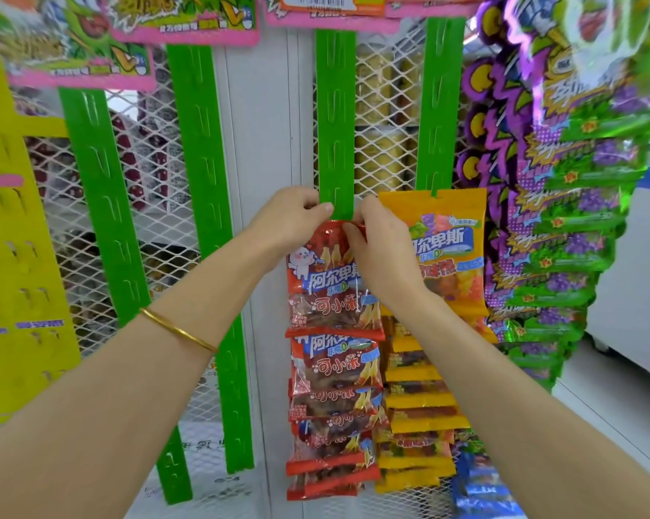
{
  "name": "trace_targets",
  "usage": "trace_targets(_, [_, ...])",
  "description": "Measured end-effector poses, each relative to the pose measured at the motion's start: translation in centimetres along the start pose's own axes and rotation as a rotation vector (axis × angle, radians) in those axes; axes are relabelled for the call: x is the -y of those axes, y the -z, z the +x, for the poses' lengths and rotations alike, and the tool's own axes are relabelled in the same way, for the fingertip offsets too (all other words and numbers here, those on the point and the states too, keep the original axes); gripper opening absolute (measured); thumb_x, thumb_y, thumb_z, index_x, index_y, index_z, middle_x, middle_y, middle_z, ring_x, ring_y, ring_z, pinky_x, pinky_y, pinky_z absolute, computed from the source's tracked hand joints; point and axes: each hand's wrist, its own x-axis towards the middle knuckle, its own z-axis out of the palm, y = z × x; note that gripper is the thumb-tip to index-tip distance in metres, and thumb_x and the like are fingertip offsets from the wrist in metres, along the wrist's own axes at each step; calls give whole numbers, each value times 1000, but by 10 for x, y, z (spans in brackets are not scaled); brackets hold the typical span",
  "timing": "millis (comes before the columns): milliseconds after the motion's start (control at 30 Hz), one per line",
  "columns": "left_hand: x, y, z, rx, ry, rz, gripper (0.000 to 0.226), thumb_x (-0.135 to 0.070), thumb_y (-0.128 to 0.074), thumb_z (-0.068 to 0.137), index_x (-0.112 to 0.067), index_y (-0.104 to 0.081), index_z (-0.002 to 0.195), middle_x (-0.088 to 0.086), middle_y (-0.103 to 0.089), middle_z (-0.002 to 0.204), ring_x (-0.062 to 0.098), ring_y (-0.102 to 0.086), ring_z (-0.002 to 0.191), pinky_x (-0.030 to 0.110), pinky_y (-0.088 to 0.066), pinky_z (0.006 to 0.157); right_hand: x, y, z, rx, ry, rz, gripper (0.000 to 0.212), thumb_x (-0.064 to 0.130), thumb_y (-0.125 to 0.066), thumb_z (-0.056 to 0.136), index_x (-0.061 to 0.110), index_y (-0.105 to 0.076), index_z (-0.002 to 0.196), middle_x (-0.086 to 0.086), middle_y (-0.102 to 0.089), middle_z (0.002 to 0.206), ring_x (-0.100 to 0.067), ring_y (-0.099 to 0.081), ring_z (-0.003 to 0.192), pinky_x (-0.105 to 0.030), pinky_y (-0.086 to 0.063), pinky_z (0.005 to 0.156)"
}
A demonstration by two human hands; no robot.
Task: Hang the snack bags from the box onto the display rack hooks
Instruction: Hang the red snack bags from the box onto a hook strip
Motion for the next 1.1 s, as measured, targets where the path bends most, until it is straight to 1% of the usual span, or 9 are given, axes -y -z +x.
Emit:
trace_targets(133, [2,-3,3,-10,26,-55,29,-29,-49,96,-15,-46,71,14,-54,80,19,-53,72,29,-39,65,2,3,-3,28,10,-35,12,8,-49,94,17,-41,91,17,-31,69,-2,-32,60,-14,-31,54])
trace_targets(233, [4,-5,4,-6,49,-56,32,-32,-48,96,-15,-45,69,15,-55,79,20,-54,74,31,-40,70,2,4,-3,46,5,-77,14,9,-49,95,16,-39,88,10,-33,70,-9,-32,64,-21,-28,54])
trace_targets(333, [6,-5,4,-7,58,-82,31,-33,-49,96,-15,-47,71,15,-54,79,21,-53,73,33,-41,73,2,4,-2,62,-1,-97,17,11,-49,95,15,-37,84,3,-41,78,-13,-35,70,-16,-28,52])
trace_targets(467, [7,-5,2,-17,71,-91,34,-35,-49,95,-15,-47,68,15,-55,76,21,-55,71,32,-42,72,3,4,-2,85,-24,-88,15,12,-50,94,13,-40,83,-1,-45,81,-16,-38,70,-26,-21,55])
trace_targets(700, [16,-7,-7,42,56,-18,35,-33,-46,97,-14,-44,67,5,-47,64,15,-48,61,27,-36,58,-2,-4,-20,176,-69,-71,3,11,-47,95,9,-47,93,-3,-45,95,-17,-44,77,-29,-34,64])
trace_targets(867, [23,-11,-11,2,-41,81,34,-23,-48,97,-15,-44,64,3,-45,61,13,-43,58,27,-32,55,-1,-4,-25,114,-97,-38,9,4,-49,93,5,-46,101,-9,-45,107,-24,-47,81,-37,-42,69])
trace_targets(967, [28,-15,-18,-92,-112,154,12,-20,-52,94,-12,-60,97,2,-61,88,14,-55,82,27,-43,75,1,-1,-32,51,-54,-128,21,2,-57,87,6,-48,105,-8,-46,109,-26,-50,89,-40,-47,74])
trace_targets(1033, [37,-20,-33,-226,-157,236,28,-21,-53,93,-14,-55,120,0,-62,110,14,-56,102,30,-44,91,2,3,-42,-38,13,-309,31,2,-65,79,6,-53,107,-10,-51,110,-28,-53,96,-36,-50,77])
trace_targets(1100, [46,-27,-56,-420,-240,370,31,-23,-56,90,-18,-55,121,-1,-60,116,17,-52,110,28,-36,95,7,10,-62,-158,79,-387,33,2,-69,74,5,-58,105,-11,-57,108,-31,-55,96,-37,-51,76])
